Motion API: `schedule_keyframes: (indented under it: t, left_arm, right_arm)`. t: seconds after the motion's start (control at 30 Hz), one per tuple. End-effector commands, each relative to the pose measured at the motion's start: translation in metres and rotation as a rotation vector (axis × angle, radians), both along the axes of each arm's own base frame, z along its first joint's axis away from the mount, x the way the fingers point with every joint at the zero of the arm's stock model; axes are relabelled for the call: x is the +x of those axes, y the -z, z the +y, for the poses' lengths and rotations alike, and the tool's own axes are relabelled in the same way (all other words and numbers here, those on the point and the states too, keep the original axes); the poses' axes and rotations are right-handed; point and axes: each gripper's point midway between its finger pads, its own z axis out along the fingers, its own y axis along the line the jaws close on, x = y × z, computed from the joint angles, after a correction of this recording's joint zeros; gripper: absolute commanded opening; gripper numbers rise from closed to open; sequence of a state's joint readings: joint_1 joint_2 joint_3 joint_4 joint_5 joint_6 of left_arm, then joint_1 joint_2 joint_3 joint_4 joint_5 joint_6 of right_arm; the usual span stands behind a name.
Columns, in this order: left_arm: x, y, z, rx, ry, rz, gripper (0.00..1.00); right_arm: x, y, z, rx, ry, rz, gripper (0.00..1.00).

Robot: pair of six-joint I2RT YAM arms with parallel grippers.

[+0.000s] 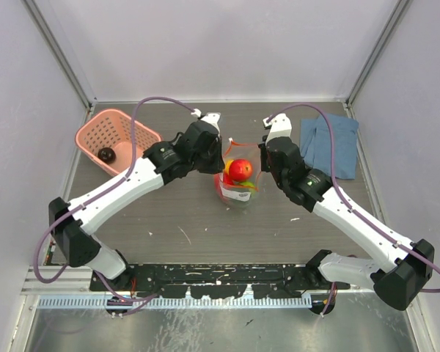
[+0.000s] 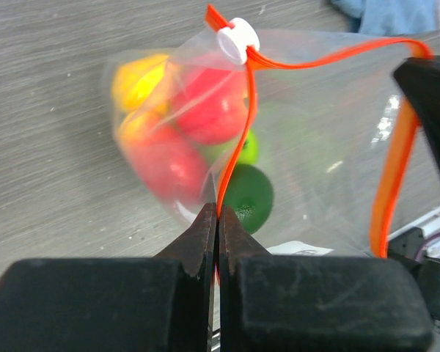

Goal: Place the food in the zip-top bag and seal the zipper
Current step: Adjust the zipper food storage bag at the center of the board.

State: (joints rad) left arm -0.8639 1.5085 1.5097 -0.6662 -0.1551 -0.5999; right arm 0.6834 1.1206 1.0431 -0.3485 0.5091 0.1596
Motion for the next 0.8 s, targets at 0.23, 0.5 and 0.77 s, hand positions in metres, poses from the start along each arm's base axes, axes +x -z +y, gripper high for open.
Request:
schedule_keyframes:
  t: [0.23, 0.5, 0.77]
  left_arm:
    - [0.005, -0.004, 0.008, 0.074, 0.017, -0.018, 0.05]
    - [0.0, -0.017, 0.006, 0.02, 0.04, -0.049, 0.22]
    - [0.008, -0.033, 0.046, 0.034, -0.033, -0.059, 0.44]
  right_arm:
    - [0.001, -0.024, 0.011, 0.074, -0.042, -0.052, 0.0]
    - [0.0, -0.027, 0.017, 0.116, -0.064, -0.062, 0.0]
    - [0.0, -0.027, 0.023, 0.147, -0.086, -0.074, 0.0]
